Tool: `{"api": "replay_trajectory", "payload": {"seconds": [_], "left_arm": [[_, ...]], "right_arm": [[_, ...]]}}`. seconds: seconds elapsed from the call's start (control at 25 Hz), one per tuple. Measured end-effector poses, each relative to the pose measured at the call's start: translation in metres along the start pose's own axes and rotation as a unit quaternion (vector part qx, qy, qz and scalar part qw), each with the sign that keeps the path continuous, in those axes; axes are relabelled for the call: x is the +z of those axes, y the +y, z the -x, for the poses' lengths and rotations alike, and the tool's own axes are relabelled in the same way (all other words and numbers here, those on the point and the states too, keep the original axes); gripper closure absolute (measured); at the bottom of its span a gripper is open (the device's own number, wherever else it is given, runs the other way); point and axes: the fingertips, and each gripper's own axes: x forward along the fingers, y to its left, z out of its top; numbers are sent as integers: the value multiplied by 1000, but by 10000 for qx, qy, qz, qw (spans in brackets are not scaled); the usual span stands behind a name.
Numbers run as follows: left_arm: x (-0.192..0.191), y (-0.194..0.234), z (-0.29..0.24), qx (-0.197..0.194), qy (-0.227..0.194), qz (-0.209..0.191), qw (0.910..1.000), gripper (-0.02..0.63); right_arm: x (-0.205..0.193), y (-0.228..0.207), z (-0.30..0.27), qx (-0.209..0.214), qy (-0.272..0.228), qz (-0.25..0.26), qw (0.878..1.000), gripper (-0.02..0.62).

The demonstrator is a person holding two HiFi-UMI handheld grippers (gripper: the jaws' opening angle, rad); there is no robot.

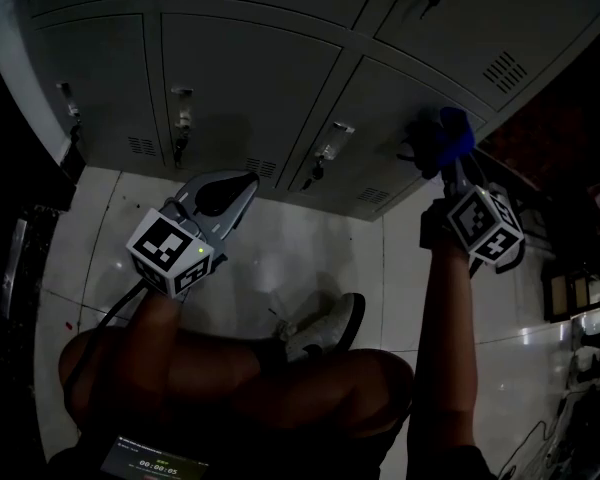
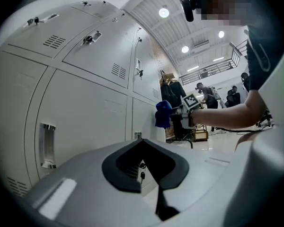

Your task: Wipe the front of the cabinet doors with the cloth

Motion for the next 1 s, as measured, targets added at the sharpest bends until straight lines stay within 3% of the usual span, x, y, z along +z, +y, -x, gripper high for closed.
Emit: {"api": "replay_trajectory", "payload": {"seconds": [0.24,0.44,1.0], "left_arm": [[5,2,2,15,-43,16,10000,600],[9,4,2,9,-93,42,9999,600],[11,-9,-5,-173,-143,12,9997,600]], "right_arm": [[-16,80,-20,683,152,155,9974,526],[-33,118,-41,974,311,154,9946,526],[-49,134,-71,1019,435,318,9933,526]]}}
